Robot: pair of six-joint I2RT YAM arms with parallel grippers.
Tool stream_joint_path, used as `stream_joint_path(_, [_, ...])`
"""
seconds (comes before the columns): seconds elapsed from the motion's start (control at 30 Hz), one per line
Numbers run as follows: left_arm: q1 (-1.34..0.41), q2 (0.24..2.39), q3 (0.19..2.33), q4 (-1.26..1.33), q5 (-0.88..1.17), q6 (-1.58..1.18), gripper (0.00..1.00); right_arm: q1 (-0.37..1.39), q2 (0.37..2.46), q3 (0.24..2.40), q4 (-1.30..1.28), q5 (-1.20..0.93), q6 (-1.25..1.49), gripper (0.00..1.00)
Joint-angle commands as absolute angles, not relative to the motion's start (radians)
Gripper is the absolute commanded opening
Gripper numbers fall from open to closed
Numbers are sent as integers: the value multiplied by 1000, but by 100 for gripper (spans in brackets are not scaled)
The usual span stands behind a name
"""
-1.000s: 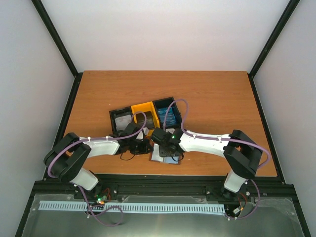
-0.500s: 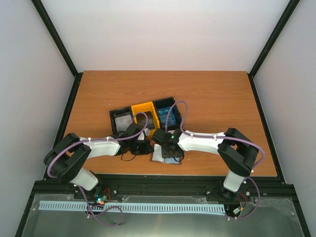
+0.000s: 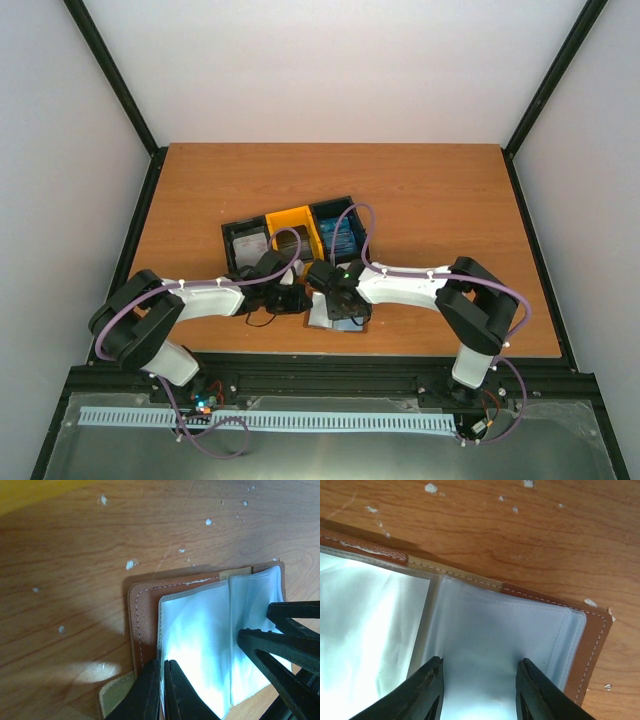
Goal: Put the credit cards into the card holder
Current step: Open the card holder at the center of the board.
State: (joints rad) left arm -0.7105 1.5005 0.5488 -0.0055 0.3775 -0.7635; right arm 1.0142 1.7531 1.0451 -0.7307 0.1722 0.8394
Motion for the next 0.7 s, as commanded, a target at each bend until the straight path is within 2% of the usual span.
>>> stream_joint_path(0.0, [-730,1505,560,-65,360,-753,5,1006,1781,1019,-761,194,845,37])
stream_joint_path(0.3, [-729,1506,569,-77,351,-747,5,1005,1736,1032,-748,200,867,32])
stream_joint_path(0.47, [-730,1489,583,-89,356,-743,5,1005,1690,1056,-749,206,870,47])
stream_joint_path(0.67, [-729,1419,619,-99,387,-731,12,999,1593,1068,-756,249,901,51])
